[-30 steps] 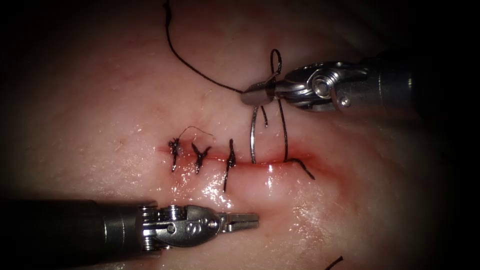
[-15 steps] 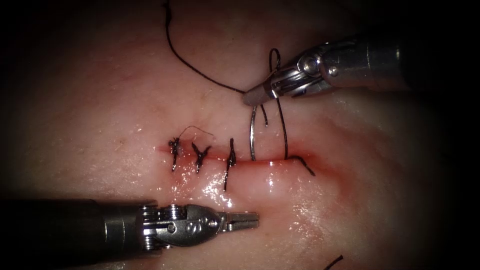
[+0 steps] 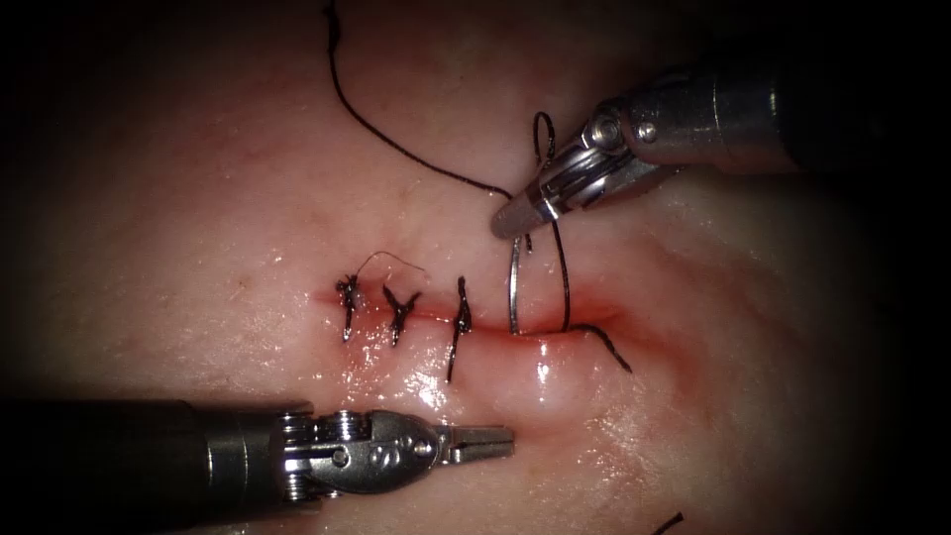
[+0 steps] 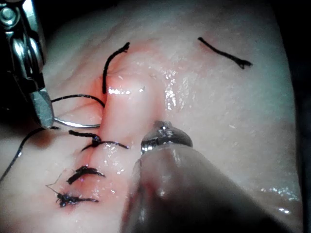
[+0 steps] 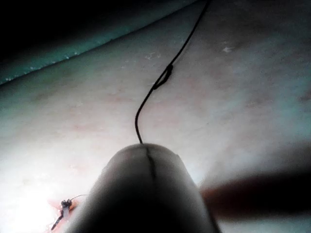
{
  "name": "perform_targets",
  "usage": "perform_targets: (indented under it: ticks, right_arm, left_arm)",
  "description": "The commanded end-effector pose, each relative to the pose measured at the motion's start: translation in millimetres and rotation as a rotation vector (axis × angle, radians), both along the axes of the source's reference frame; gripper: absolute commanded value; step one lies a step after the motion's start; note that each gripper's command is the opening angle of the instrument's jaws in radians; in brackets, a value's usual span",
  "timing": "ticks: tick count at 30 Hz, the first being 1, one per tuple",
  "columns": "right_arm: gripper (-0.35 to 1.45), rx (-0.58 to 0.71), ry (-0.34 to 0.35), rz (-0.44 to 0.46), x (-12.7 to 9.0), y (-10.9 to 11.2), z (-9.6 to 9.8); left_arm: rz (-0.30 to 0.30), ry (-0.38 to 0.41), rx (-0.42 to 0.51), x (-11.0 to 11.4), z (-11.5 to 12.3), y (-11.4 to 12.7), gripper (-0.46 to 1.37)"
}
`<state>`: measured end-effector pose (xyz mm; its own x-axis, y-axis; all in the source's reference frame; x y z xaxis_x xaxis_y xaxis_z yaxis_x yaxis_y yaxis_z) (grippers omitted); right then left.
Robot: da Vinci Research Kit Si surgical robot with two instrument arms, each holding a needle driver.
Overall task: Wound Closure
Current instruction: Rotate the needle through the skin below the incision with the right gripper
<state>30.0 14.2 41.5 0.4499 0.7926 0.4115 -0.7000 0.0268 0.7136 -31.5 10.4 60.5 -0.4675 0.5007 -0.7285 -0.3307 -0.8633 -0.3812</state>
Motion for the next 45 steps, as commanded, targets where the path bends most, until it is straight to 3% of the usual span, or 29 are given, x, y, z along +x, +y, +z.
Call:
perform_targets:
  ticks: [1, 17, 29, 45]
  right_arm:
    - [-0.35, 0.016, 0.006, -0.008, 0.2, -0.3, -0.1]
    - [-0.35, 0.108, -0.035, -0.08, 0.6, -2.7, -0.6]
    - [-0.35, 0.174, -0.015, -0.142, 0.6, -4.7, -1.5]
    - [-0.35, 0.248, -0.006, -0.204, 0.6, -9.4, -1.5]
  left_arm:
    - [0.008, -0.005, 0.005, 0.0, 0.0, 0.0, -0.35]
    - [0.008, -0.005, 0.005, 0.1, 0.0, 0.0, -0.35]
    - [0.009, -0.006, 0.005, 0.1, 0.0, 0.0, -0.35]
    - [0.008, -0.006, 0.005, 0.0, 0.1, 0.1, -0.35]
